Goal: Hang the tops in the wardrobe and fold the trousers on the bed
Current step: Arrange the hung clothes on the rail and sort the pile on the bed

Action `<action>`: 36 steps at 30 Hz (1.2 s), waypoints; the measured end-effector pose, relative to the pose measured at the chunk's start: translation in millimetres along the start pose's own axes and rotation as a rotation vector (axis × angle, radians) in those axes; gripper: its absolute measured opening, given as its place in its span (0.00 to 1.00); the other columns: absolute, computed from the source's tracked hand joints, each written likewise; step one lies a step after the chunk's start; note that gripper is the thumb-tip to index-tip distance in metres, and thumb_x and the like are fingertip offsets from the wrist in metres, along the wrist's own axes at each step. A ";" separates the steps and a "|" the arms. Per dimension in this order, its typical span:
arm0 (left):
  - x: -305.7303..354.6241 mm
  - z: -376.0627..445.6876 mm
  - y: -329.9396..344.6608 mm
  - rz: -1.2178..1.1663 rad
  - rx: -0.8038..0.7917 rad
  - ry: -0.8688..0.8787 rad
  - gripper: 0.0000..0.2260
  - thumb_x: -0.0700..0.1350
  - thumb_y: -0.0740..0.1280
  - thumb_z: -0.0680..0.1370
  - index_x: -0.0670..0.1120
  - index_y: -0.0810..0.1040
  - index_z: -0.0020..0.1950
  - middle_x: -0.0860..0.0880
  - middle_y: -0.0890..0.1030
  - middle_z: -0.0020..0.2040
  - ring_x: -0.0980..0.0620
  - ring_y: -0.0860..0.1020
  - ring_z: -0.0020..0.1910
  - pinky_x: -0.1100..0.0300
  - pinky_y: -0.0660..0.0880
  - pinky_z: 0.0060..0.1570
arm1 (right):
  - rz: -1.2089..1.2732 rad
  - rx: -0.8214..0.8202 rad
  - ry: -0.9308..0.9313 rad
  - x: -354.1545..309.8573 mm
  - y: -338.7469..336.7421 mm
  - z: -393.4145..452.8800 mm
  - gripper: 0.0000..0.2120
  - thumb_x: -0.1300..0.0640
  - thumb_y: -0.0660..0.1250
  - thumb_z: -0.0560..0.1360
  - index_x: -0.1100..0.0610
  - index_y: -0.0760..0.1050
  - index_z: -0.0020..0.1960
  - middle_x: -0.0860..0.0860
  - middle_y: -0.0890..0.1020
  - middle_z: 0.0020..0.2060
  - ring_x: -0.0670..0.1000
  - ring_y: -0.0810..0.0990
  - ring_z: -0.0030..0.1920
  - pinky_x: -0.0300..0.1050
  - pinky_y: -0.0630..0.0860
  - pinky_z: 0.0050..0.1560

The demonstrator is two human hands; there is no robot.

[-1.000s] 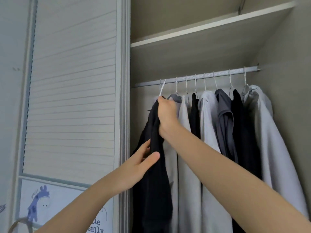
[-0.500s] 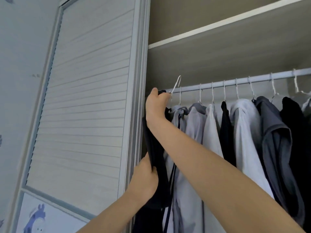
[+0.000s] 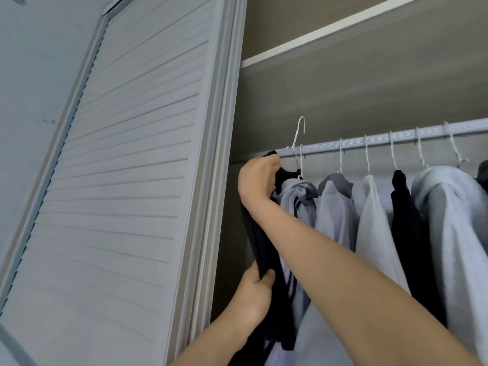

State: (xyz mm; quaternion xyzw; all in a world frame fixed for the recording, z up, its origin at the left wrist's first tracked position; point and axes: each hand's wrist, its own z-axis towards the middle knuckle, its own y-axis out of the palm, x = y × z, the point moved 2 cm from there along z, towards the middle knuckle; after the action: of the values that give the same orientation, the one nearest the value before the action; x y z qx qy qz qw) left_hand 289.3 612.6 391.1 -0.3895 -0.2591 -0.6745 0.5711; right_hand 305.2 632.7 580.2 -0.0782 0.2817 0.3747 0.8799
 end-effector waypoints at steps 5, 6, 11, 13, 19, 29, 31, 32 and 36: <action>-8.2 3.6 4.9 -0.127 -0.022 -0.107 0.12 0.45 0.57 0.84 0.54 0.76 0.65 0.54 0.84 0.54 0.54 0.82 0.55 0.59 0.76 0.60 | -0.223 -0.084 -0.003 22.7 7.3 9.8 0.14 0.59 0.52 0.81 0.65 0.62 0.64 0.60 0.69 0.65 0.64 0.75 0.58 0.58 0.68 0.58; -9.0 3.4 3.8 -0.115 -0.004 -0.098 0.12 0.44 0.56 0.85 0.55 0.76 0.63 0.54 0.84 0.54 0.55 0.81 0.54 0.62 0.76 0.58 | -0.238 -0.091 0.013 27.3 6.0 14.0 0.15 0.59 0.53 0.81 0.65 0.62 0.64 0.60 0.69 0.65 0.64 0.75 0.59 0.57 0.69 0.57; -13.0 0.4 -5.3 0.029 0.201 -0.035 0.14 0.41 0.53 0.85 0.57 0.72 0.62 0.56 0.80 0.53 0.59 0.78 0.52 0.68 0.72 0.50 | -0.216 -0.174 -0.055 44.2 0.8 17.7 0.16 0.60 0.54 0.79 0.68 0.64 0.63 0.62 0.71 0.60 0.61 0.72 0.59 0.49 0.65 0.49; -16.8 -2.2 -7.7 0.102 0.246 -0.008 0.14 0.40 0.53 0.84 0.58 0.70 0.60 0.57 0.79 0.51 0.62 0.77 0.49 0.73 0.70 0.44 | -0.237 -0.212 -0.069 47.0 -1.9 14.0 0.17 0.59 0.53 0.79 0.67 0.65 0.63 0.62 0.71 0.60 0.61 0.71 0.60 0.49 0.64 0.50; -30.9 -16.7 -14.1 0.225 0.323 -0.002 0.13 0.35 0.53 0.83 0.53 0.71 0.53 0.51 0.80 0.47 0.57 0.79 0.44 0.73 0.73 0.38 | -0.468 -0.299 -0.091 49.3 -15.9 -0.1 0.18 0.60 0.55 0.79 0.68 0.64 0.65 0.62 0.73 0.61 0.61 0.74 0.60 0.48 0.69 0.49; -59.6 -50.3 -17.1 0.174 0.313 -0.281 0.22 0.35 0.50 0.83 0.44 0.58 0.78 0.47 0.76 0.62 0.53 0.77 0.55 0.65 0.73 0.53 | -1.117 -0.515 -0.660 68.5 -58.3 -73.3 0.23 0.58 0.61 0.75 0.58 0.61 0.68 0.52 0.70 0.36 0.58 0.78 0.40 0.70 0.63 0.61; -58.9 -56.1 -13.4 0.195 0.286 -0.271 0.20 0.37 0.51 0.83 0.44 0.60 0.76 0.51 0.76 0.56 0.58 0.76 0.47 0.70 0.72 0.43 | -1.104 -0.614 -0.649 73.1 -67.1 -83.6 0.15 0.54 0.56 0.78 0.59 0.65 0.62 0.51 0.71 0.32 0.58 0.79 0.40 0.71 0.60 0.63; -59.4 -60.9 -9.5 0.226 0.263 -0.261 0.19 0.37 0.52 0.84 0.44 0.61 0.75 0.53 0.75 0.54 0.61 0.74 0.44 0.73 0.70 0.38 | -1.109 -0.662 -0.654 74.6 -71.6 -91.5 0.14 0.52 0.54 0.79 0.58 0.65 0.61 0.52 0.74 0.33 0.59 0.80 0.42 0.73 0.56 0.64; -59.9 -78.3 2.2 0.307 0.209 -0.205 0.13 0.38 0.53 0.84 0.42 0.68 0.67 0.56 0.74 0.45 0.62 0.73 0.39 0.73 0.69 0.32 | -1.152 -0.745 -0.779 80.8 -89.1 -122.8 0.13 0.49 0.50 0.81 0.56 0.67 0.55 0.53 0.80 0.37 0.58 0.80 0.42 0.74 0.48 0.67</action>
State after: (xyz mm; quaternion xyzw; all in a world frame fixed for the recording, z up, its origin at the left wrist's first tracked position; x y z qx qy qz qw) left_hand 276.1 584.0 297.6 -0.4296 -0.3221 -0.5060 0.6750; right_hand 359.5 576.6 427.1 -0.3647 -0.2759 -0.0699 0.8866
